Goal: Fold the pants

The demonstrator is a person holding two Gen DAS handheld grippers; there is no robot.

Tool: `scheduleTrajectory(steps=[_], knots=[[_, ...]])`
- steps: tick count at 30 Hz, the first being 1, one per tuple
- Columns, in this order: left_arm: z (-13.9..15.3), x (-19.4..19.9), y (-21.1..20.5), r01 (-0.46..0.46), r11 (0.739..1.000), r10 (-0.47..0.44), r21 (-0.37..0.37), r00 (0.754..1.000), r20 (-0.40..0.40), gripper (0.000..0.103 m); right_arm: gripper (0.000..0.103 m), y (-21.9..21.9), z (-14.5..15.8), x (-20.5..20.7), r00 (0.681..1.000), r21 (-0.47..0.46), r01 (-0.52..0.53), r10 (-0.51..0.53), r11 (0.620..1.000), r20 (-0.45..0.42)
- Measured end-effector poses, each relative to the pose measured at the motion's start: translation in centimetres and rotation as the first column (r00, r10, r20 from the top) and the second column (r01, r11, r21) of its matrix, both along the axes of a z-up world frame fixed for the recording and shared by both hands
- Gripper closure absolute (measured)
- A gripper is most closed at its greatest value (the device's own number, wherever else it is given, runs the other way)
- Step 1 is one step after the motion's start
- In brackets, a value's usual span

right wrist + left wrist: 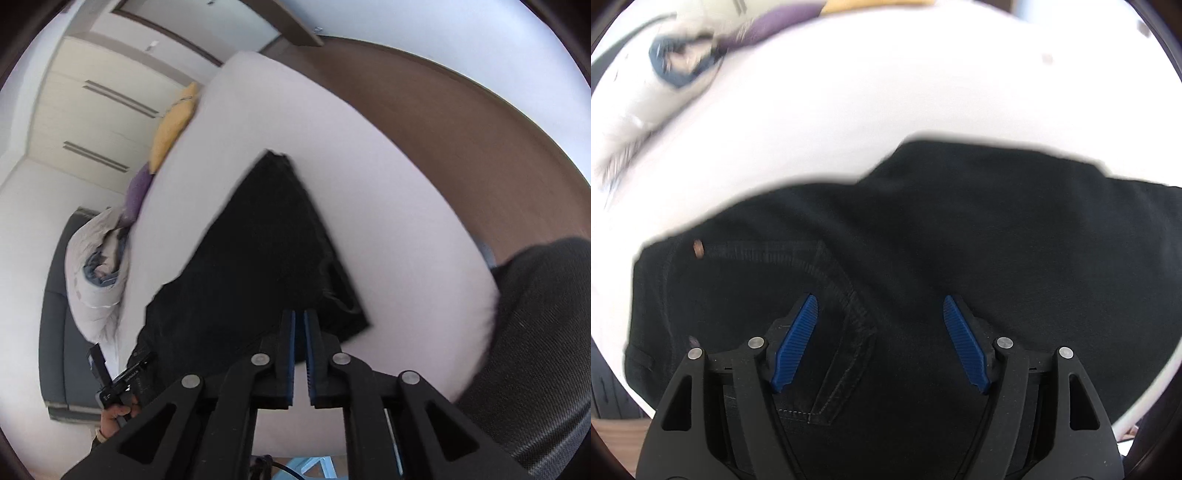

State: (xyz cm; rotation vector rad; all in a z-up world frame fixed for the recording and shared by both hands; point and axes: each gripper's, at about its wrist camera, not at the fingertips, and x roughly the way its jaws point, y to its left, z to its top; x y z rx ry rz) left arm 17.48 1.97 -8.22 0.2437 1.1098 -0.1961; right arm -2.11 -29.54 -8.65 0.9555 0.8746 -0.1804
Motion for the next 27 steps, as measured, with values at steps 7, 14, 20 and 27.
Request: scheduleTrajectory(steps=[7, 14, 20, 27], knots=[[3.1, 2.6, -8.0, 0.155, 0.985, -0.151, -0.072, 0.987, 0.054, 0.033, 0.055, 6.4, -0.6, 9.4, 0.961, 0.067, -0.251, 0.241, 0.966, 0.137], [-2.6, 8.4, -9.8, 0.118, 0.991, -0.121, -0.055, 0.991, -0.055, 0.020, 0.103, 2.9, -7.0, 7.1, 0.994, 0.149, -0.103, 0.109, 0.983, -0.029], [-0.4, 10.4, -8.6, 0.023, 0.997, -0.028, 0.073, 0.998, 0.063, 0.023, 0.093, -1.2, -2.7, 2.0, 0.994, 0.004, 0.100, -0.100, 0.995, -0.042], [3.6, 5.9, -8.5, 0.022, 1.000, -0.022, -0.003, 0.991, 0.132, 0.023, 0.047, 5.2, 0.8, 10.5, 0.974, 0.003, -0.168, 0.166, 0.986, 0.153]])
